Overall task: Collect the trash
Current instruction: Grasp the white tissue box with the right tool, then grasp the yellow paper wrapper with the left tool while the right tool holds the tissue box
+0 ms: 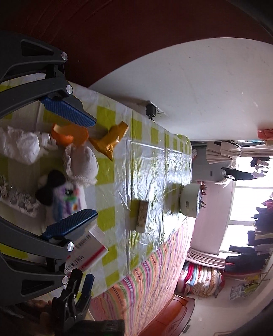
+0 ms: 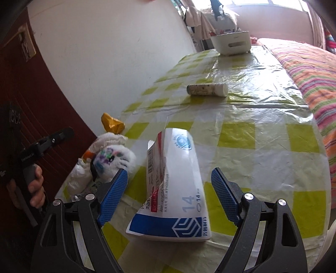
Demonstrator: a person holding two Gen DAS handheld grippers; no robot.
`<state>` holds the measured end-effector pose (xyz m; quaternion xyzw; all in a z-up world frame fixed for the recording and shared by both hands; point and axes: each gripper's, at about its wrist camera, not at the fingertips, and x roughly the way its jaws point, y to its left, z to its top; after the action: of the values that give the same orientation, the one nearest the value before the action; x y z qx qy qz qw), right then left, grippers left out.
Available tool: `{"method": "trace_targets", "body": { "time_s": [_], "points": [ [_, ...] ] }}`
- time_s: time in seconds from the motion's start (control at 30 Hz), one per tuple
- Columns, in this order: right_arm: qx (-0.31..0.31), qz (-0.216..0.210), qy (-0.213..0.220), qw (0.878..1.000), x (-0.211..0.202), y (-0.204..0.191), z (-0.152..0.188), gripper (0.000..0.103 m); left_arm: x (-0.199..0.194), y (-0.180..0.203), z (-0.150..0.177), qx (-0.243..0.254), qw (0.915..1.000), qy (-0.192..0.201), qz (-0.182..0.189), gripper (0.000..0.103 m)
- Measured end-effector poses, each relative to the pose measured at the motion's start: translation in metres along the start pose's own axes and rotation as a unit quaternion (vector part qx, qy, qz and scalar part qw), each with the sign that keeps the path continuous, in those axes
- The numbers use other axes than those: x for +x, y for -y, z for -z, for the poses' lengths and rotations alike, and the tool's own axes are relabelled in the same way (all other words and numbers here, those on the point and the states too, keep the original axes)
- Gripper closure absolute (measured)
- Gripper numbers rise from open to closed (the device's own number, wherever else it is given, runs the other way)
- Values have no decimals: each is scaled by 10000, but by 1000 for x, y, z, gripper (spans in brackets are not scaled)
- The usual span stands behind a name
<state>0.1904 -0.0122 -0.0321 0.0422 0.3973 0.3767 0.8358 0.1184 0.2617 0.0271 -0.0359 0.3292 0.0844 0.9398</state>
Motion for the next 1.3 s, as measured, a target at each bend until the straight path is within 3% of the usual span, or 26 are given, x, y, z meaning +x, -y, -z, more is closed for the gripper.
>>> {"method": "trace_targets", "body": {
  "time_s": [0.53, 0.63, 0.67, 0.9, 1.3],
  "points": [
    [-520, 539, -662, 9950, 33, -22, 3, 22, 11, -49, 11, -249, 9988, -425, 42, 24],
    [-659, 625, -799, 9927, 38, -28, 7, 24, 14, -53, 14, -269, 9983, -504, 76, 24],
    [-704, 697, -813, 9917, 38, -30, 8, 32, 15, -53, 15, -258, 9981, -552, 83, 24],
    [-744, 635, -732, 9925, 28, -36, 14, 37, 23, -57, 19, -262, 9971, -715, 26, 24],
    [113, 390, -275, 9988, 5, -5, 15, 36, 50, -77, 14, -729, 9939, -823, 90, 24]
  ]
}}
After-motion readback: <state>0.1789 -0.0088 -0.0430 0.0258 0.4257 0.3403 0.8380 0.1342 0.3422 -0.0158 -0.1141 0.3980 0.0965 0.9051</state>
